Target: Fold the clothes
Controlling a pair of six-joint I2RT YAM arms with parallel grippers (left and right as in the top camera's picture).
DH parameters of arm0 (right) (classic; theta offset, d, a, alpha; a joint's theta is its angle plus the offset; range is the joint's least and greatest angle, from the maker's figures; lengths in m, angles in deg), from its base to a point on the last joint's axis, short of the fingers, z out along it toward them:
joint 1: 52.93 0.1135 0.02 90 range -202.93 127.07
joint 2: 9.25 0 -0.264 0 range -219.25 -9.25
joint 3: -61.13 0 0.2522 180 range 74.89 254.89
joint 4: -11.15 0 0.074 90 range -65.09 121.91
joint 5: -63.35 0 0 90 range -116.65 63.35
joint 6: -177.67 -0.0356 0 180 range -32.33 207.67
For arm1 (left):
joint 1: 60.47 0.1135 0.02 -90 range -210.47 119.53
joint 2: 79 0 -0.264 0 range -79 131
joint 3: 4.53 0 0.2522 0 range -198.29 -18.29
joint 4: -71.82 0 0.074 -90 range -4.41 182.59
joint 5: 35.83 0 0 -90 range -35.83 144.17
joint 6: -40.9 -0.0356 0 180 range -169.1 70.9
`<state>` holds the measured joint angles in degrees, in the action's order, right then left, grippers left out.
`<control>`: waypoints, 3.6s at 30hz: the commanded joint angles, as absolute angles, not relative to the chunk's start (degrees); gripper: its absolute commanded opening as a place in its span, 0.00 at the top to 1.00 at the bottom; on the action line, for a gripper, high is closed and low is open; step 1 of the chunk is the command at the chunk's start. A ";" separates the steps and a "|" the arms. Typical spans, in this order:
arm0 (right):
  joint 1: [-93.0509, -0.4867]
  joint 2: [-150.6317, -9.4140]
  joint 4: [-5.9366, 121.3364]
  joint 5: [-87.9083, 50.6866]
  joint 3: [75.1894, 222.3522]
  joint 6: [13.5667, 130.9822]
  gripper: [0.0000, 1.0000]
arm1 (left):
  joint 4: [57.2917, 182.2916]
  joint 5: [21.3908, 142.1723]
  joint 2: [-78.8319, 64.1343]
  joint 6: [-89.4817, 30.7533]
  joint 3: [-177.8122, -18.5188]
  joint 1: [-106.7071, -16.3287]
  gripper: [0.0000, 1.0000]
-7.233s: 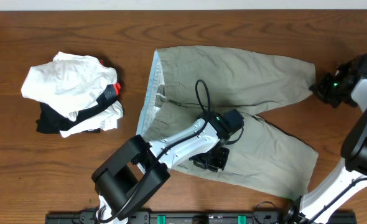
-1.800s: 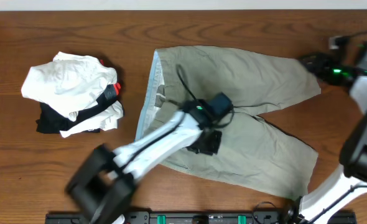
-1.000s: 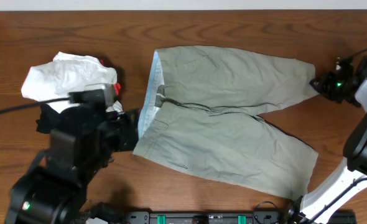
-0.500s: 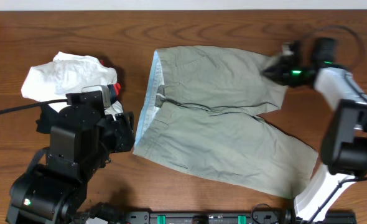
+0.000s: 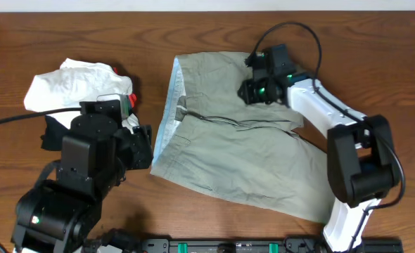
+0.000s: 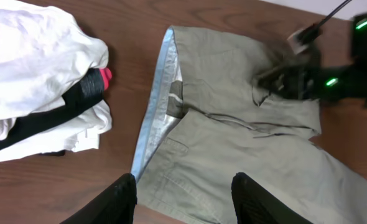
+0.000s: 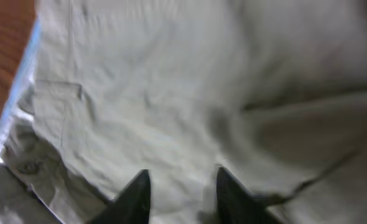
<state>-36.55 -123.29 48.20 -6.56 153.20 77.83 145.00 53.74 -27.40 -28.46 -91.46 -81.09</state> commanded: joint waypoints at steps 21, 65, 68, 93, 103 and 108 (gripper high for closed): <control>-39.87 -125.23 53.40 -2.60 159.54 69.24 0.71 | 145.18 53.04 -18.11 -34.07 -92.29 -80.74 0.40; -32.62 -132.42 47.81 -32.44 163.99 92.49 0.99 | 146.21 53.04 -17.65 -34.07 -92.31 -80.74 0.39; -31.04 -132.42 48.07 -30.42 167.23 101.48 0.99 | 146.21 53.04 -17.63 -34.07 -92.29 -80.74 0.39; -24.25 -131.92 45.95 -46.16 174.14 141.80 0.99 | 146.18 53.04 -17.63 -34.07 -92.29 -80.72 0.38; -22.69 -131.40 35.02 -59.19 177.26 153.04 0.99 | 145.97 53.04 -17.63 -34.07 -92.29 -80.72 0.38; -21.95 -131.38 39.46 -54.38 177.26 156.51 0.99 | 145.99 53.04 -17.63 -34.07 -92.29 -80.74 0.38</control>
